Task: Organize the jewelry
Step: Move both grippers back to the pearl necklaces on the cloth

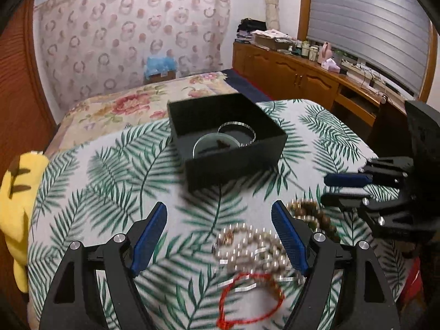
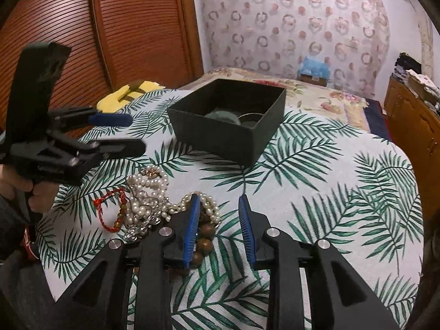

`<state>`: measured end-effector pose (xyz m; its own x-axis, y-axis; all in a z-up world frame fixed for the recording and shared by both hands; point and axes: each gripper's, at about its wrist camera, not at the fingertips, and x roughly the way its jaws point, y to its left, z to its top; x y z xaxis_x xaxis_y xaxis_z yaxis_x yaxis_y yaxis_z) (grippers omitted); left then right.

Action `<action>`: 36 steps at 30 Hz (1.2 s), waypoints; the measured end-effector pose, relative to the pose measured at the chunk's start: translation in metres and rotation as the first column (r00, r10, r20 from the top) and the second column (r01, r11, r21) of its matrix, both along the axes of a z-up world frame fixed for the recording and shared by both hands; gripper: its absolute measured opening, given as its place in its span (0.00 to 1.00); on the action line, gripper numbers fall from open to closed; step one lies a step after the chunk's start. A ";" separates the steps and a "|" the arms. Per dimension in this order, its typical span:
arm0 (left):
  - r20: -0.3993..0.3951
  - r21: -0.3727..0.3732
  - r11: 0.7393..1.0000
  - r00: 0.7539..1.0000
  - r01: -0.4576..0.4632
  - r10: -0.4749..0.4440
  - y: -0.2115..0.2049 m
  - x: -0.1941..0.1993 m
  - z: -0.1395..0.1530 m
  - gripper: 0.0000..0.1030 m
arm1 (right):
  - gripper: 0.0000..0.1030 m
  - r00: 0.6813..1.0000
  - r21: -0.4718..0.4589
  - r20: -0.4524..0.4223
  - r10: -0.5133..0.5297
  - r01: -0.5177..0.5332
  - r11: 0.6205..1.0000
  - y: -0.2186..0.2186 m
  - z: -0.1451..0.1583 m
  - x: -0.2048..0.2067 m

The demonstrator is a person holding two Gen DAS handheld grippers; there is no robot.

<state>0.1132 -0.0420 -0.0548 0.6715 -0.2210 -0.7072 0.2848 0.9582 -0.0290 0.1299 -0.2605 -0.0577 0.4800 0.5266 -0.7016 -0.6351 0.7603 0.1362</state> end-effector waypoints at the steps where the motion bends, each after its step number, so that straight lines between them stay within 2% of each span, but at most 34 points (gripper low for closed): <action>1: -0.005 -0.008 1.000 1.000 -0.004 0.004 0.003 -0.004 -0.002 0.73 | 0.30 1.000 0.003 -0.006 0.004 -0.004 1.000 0.002 -0.001 0.001; 16: -0.025 -0.054 0.998 0.999 -0.033 0.032 0.023 -0.024 -0.013 0.73 | 0.19 0.989 0.036 -0.148 0.032 -0.027 0.999 0.016 -0.013 0.027; 19: -0.029 -0.057 0.998 0.999 -0.033 0.031 0.024 -0.024 -0.014 0.73 | 0.12 0.986 0.037 -0.161 0.041 -0.036 0.999 0.018 -0.014 0.028; 20: -0.029 -0.056 0.998 0.999 -0.033 0.031 0.023 -0.024 -0.015 0.73 | 0.08 0.986 0.038 -0.162 0.044 -0.038 0.999 0.019 -0.014 0.028; 30: -0.037 -0.054 0.998 0.999 -0.037 0.035 0.025 -0.025 -0.016 0.73 | 0.05 0.995 0.026 -0.086 0.041 -0.039 0.999 0.022 0.006 0.022; 36: -0.044 -0.054 0.998 0.998 -0.039 0.037 0.025 -0.023 -0.018 0.73 | 0.05 0.997 0.019 -0.069 0.021 -0.020 1.000 0.012 0.013 0.025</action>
